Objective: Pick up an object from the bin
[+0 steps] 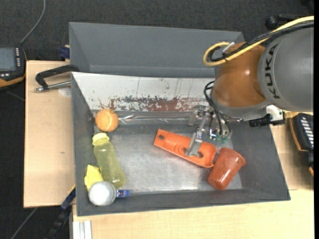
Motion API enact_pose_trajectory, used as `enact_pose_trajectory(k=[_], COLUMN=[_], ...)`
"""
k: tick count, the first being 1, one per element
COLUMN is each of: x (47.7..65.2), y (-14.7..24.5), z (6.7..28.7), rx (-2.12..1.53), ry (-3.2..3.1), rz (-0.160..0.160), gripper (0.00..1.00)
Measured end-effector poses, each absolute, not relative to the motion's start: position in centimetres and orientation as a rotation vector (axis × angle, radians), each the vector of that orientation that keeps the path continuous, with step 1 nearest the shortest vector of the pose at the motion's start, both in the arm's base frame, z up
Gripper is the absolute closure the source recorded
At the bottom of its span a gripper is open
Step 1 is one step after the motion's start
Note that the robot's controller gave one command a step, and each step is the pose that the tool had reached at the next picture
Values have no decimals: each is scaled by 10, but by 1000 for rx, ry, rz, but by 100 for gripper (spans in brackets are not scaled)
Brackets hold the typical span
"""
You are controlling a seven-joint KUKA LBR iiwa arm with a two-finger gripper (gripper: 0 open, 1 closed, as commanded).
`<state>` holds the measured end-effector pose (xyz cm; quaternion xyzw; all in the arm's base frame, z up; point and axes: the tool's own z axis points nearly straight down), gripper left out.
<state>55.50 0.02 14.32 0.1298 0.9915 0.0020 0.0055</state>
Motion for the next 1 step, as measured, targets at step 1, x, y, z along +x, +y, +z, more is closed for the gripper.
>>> enact_pose_trajectory(k=[1], x=[558], y=[4], z=[70], rx=[375], ry=[3122], rz=[5], gripper=[0])
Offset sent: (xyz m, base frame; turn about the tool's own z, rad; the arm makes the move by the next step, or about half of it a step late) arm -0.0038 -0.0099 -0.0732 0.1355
